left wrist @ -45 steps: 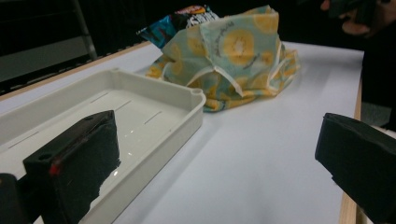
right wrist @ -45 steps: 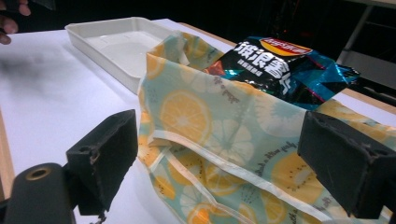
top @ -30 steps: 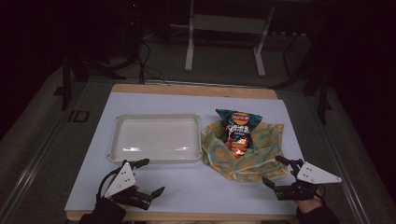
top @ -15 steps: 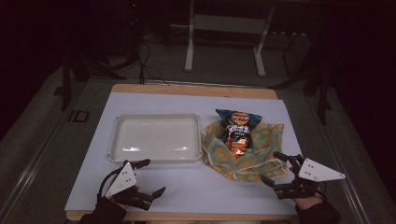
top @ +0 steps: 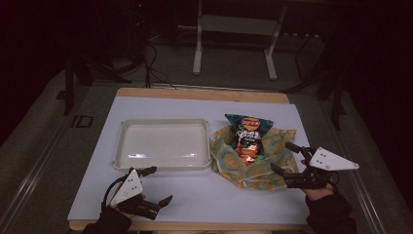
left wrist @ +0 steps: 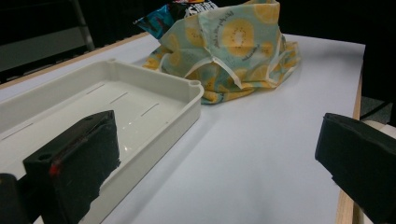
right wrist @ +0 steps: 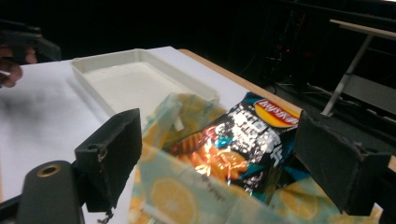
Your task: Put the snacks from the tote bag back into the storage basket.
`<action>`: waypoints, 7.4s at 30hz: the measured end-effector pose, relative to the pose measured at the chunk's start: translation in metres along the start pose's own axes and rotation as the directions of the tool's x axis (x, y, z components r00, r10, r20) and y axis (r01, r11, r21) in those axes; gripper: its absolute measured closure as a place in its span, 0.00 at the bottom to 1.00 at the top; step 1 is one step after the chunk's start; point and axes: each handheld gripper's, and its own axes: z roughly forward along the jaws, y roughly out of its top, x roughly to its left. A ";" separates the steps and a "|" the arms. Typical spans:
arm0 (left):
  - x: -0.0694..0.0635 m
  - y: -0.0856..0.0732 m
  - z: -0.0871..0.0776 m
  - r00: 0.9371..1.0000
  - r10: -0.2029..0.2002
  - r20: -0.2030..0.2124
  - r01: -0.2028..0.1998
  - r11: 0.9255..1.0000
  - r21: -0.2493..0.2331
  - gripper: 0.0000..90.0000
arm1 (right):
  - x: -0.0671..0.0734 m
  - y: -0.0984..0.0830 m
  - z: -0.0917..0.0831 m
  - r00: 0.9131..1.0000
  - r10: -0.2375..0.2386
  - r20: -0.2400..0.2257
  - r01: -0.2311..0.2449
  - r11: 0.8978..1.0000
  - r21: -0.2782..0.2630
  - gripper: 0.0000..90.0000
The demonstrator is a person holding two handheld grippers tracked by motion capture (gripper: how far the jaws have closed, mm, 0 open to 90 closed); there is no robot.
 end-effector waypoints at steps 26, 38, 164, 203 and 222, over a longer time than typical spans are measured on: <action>0.000 0.000 -0.001 1.000 -0.002 0.000 0.002 1.000 0.005 0.00 | -0.060 0.015 0.048 0.997 0.047 0.066 -0.047 0.999 -0.002 0.19; -0.001 0.000 -0.002 1.000 0.004 0.003 -0.004 1.000 0.001 0.00 | -0.084 0.012 0.069 0.991 0.087 0.105 -0.092 0.995 0.041 0.19; 0.000 -0.001 -0.002 1.000 0.008 0.001 -0.008 1.000 -0.007 0.00 | -0.104 0.112 0.047 0.996 0.066 -0.052 -0.066 0.998 0.002 1.00; -0.002 -0.001 -0.004 1.000 0.018 0.005 -0.017 1.000 -0.014 0.00 | -0.032 0.177 0.114 0.997 0.056 -0.055 -0.061 0.995 -0.080 1.00; -0.001 0.000 -0.007 1.000 0.017 -0.020 -0.017 0.999 -0.031 0.00 | 0.020 0.181 0.168 0.994 0.079 -0.076 -0.088 0.989 -0.119 1.00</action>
